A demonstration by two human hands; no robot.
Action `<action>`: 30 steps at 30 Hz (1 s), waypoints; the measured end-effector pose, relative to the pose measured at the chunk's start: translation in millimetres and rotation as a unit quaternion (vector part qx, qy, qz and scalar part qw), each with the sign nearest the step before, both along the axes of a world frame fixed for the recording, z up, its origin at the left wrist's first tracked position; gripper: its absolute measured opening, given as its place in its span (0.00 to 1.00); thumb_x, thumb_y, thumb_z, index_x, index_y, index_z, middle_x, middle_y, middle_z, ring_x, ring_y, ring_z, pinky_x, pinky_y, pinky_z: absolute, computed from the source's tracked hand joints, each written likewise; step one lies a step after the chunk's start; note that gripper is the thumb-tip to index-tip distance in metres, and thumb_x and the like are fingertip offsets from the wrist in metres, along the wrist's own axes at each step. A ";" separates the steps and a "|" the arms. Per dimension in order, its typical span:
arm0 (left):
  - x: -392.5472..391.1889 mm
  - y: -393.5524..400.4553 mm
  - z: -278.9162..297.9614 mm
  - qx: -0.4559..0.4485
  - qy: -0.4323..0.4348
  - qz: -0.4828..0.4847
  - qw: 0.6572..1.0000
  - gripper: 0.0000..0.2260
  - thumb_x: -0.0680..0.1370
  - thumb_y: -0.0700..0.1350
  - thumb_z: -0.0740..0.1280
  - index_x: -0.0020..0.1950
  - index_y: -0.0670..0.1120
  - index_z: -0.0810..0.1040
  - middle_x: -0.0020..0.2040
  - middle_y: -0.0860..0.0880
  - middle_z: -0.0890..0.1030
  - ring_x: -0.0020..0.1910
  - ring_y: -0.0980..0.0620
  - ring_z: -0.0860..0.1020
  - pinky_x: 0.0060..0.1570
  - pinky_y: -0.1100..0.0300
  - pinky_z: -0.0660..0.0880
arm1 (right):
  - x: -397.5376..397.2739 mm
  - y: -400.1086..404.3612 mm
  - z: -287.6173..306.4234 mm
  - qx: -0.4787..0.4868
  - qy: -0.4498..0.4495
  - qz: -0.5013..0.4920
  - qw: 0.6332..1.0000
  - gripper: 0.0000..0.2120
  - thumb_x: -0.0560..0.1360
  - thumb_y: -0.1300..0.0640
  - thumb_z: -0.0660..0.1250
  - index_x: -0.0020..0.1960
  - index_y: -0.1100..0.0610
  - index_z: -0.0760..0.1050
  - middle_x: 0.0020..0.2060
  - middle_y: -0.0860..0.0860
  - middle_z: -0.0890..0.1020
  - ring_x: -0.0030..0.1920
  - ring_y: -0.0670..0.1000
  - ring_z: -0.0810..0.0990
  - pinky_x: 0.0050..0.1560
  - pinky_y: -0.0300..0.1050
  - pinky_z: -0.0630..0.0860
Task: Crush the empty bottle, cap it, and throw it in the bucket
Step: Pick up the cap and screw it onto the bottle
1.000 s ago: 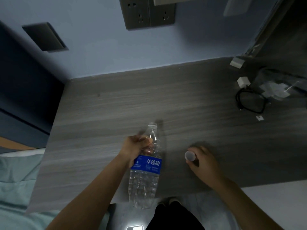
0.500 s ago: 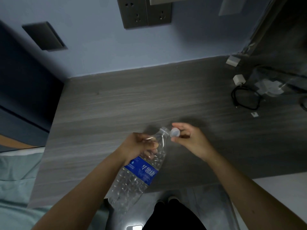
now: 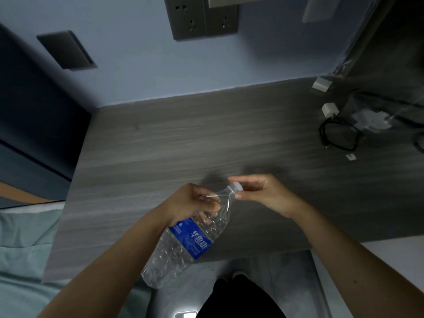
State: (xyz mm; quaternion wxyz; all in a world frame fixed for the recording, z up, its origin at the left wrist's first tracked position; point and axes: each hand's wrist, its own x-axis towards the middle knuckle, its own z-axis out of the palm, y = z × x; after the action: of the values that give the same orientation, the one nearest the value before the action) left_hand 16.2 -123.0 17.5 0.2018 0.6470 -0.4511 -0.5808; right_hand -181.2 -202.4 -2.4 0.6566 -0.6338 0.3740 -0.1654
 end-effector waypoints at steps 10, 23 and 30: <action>-2.2 1.5 2.6 0.003 -0.015 -0.007 1.000 0.08 0.71 0.41 0.70 0.50 0.44 0.81 0.36 0.51 0.84 0.32 0.52 0.82 0.33 0.66 0.79 | -3.4 4.7 4.6 0.029 -0.019 0.021 0.999 0.20 0.72 0.66 0.65 0.60 0.49 0.71 0.56 0.44 0.77 0.52 0.31 0.76 0.55 0.25 0.71; -9.2 2.8 4.5 -0.011 -0.023 0.013 1.000 0.13 0.72 0.38 0.70 0.55 0.38 0.78 0.41 0.43 0.82 0.31 0.53 0.81 0.30 0.69 0.78 | 0.7 6.1 -6.4 0.034 -0.006 -0.032 0.999 0.16 0.73 0.64 0.65 0.60 0.64 0.74 0.48 0.53 0.81 0.39 0.40 0.80 0.46 0.30 0.78; -11.2 3.6 4.8 -0.025 -0.022 0.019 0.999 0.12 0.71 0.36 0.69 0.55 0.36 0.77 0.41 0.44 0.82 0.29 0.59 0.81 0.30 0.67 0.79 | 9.3 5.4 -5.1 -0.010 0.018 -0.062 0.998 0.12 0.73 0.64 0.65 0.55 0.67 0.76 0.37 0.54 0.80 0.26 0.36 0.77 0.34 0.27 0.74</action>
State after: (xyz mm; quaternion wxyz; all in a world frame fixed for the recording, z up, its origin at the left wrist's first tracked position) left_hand 5.0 -119.4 22.3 0.2188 0.6630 -0.4575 -0.5507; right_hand -172.0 -197.0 -7.5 0.6316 -0.6191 0.4224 -0.1982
